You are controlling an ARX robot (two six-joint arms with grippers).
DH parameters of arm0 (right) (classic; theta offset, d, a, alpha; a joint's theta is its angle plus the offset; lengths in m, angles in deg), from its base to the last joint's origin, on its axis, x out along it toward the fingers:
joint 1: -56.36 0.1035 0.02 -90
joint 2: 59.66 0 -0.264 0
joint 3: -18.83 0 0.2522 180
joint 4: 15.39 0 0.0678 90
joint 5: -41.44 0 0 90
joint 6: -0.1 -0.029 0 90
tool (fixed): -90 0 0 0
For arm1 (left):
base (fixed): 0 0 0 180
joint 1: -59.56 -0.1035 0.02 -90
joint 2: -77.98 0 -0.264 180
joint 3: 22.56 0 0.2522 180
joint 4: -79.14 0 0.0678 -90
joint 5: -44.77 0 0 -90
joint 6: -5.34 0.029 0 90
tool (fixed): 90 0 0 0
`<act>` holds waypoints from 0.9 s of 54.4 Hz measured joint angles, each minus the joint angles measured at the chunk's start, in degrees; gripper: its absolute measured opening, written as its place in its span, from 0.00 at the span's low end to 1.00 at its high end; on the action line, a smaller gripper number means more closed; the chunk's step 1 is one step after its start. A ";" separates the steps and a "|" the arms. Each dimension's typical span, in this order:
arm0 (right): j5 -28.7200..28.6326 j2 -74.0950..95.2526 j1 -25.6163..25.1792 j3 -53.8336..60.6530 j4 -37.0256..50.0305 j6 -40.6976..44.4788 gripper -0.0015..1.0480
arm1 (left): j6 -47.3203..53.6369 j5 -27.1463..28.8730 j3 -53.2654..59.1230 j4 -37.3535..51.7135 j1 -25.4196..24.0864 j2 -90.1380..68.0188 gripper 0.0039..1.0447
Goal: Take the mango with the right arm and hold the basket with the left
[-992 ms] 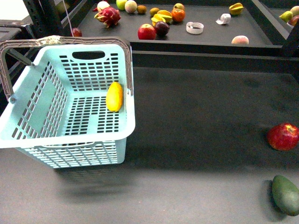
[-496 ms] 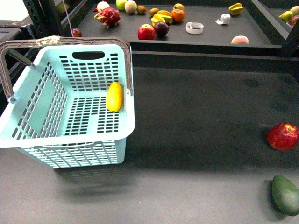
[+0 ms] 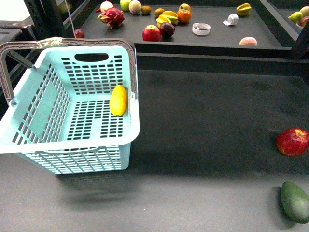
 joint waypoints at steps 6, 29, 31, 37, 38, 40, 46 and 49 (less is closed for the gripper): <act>0.00 0.00 0.00 0.00 0.00 0.00 0.92 | 0.00 0.02 0.00 -4.28 -0.07 4.76 0.02; 0.02 0.00 0.00 0.00 0.00 0.00 0.92 | 0.02 0.00 0.04 -16.76 -0.07 17.90 0.02; 0.02 0.00 0.00 0.00 0.00 0.00 0.92 | 0.02 0.00 0.04 -17.64 -0.07 18.80 0.02; 0.02 0.00 0.00 0.00 0.00 0.00 0.92 | 0.02 0.00 0.04 -20.02 -0.07 21.20 0.02; 0.00 0.00 0.00 0.00 0.00 0.00 0.92 | 0.02 0.00 0.04 -20.39 -0.07 21.57 0.02; 0.02 0.00 0.00 0.00 0.00 0.00 0.92 | 0.02 0.00 0.04 -21.00 -0.07 22.16 0.02; 0.02 0.00 0.00 0.00 0.00 0.00 0.92 | 0.02 0.00 0.04 -23.08 -0.07 24.26 0.02; 0.00 0.00 0.00 0.00 0.00 0.00 0.92 | 0.02 0.00 0.04 -24.02 -0.07 25.18 0.02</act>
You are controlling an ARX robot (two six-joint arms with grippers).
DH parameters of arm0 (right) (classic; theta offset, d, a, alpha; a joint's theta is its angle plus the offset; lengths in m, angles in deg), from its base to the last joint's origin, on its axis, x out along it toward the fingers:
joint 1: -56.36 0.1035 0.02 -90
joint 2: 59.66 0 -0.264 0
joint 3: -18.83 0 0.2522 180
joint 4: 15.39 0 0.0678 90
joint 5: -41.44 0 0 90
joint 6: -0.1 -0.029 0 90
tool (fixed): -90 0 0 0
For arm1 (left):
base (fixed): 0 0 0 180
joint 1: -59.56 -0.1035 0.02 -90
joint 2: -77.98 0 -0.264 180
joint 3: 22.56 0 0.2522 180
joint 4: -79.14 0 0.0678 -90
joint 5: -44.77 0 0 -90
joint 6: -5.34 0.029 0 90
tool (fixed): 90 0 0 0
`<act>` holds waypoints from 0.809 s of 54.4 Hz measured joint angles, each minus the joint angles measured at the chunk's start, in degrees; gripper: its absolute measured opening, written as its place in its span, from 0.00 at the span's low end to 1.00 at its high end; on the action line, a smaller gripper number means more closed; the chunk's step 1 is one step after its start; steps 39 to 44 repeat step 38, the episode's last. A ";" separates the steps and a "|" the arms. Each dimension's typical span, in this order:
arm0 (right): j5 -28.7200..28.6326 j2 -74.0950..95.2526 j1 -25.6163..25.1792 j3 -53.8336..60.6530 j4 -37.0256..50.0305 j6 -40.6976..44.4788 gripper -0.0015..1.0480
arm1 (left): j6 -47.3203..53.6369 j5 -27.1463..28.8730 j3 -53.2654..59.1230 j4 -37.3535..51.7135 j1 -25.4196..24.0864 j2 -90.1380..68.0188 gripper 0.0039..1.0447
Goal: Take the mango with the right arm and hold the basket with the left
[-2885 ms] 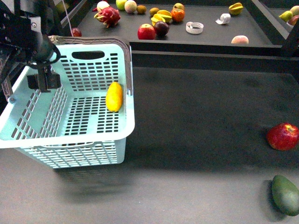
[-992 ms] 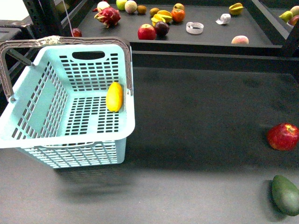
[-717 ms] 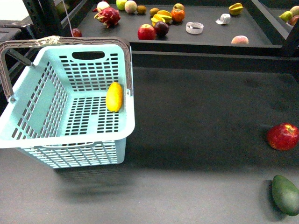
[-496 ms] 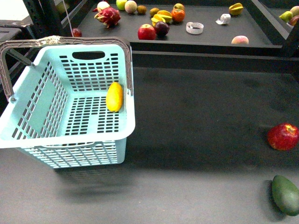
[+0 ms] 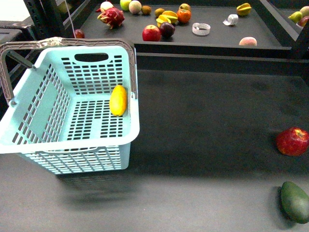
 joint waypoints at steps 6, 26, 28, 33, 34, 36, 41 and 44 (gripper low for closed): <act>0.00 -0.02 0.00 0.00 0.00 0.02 0.92 | 0.00 0.00 0.00 -1.84 0.00 1.81 0.02; 0.00 0.00 0.00 0.00 0.00 0.00 0.92 | 0.02 -0.02 -0.02 -12.46 0.00 12.04 0.02; 0.00 0.00 0.00 0.00 0.00 0.00 0.92 | 0.02 -0.04 -0.02 -12.46 0.00 12.07 0.02; 0.00 0.00 0.00 0.00 0.00 0.02 0.92 | 0.00 -0.02 -0.02 -12.46 0.00 12.09 0.02; 0.00 0.00 0.00 0.00 0.00 0.02 0.92 | 0.02 -0.02 -0.02 -12.46 0.00 12.09 0.02; 0.00 0.00 0.00 0.00 0.00 0.00 0.92 | -0.04 -0.02 -0.02 -12.46 0.00 12.09 0.03; 0.00 0.00 0.00 0.00 0.00 0.00 0.92 | 0.00 -0.02 -0.02 -12.46 0.00 12.11 0.09; 0.00 0.00 0.00 0.00 0.00 0.00 0.92 | 0.00 -0.02 -0.02 -12.46 0.00 12.11 0.09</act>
